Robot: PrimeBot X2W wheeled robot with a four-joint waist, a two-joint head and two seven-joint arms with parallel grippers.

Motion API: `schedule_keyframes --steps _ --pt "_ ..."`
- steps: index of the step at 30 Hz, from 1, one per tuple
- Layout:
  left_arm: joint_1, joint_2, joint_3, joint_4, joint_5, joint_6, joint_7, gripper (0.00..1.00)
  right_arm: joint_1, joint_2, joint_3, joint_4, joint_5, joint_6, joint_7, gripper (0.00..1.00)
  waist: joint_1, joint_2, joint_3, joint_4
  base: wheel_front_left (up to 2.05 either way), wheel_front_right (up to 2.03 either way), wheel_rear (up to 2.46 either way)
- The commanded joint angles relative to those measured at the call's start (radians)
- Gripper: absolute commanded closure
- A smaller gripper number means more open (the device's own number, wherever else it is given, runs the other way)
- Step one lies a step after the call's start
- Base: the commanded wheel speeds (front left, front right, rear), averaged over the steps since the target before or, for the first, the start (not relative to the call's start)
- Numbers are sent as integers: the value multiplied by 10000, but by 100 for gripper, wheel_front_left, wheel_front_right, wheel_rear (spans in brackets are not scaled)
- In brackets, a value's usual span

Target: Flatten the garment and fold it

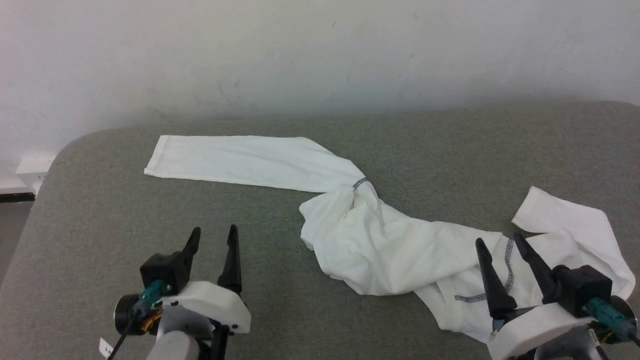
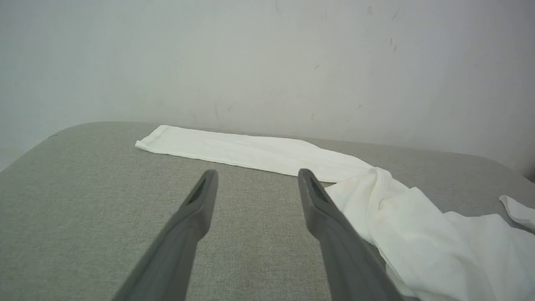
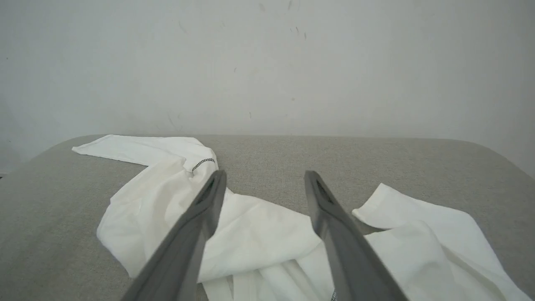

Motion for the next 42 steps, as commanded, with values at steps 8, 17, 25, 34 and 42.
schedule_keyframes --steps 8,17,25,34,42 --pt "-2301 -500 -1281 1196 263 -954 1596 0 251 22 638 -485 296 50 200 0 1 0 455 -604 0 0 0" --pt "-3791 -694 -2156 3667 42 -1816 4279 0 85 23 738 -249 519 50 86 0 1 0 687 -1226 0 0 0" --pt "-4186 -677 -2356 4425 -196 -2204 4941 100 81 23 709 -56 647 50 -65 0 1 0 737 -1305 0 0 0" --pt "-3525 100 -1763 2228 -149 -1669 3507 100 233 24 400 8 707 50 -174 0 1 0 548 -612 0 0 0" --pt "-688 1111 -842 -958 -383 -197 3685 100 457 24 285 -98 682 50 -117 0 1 0 419 97 0 0 0"
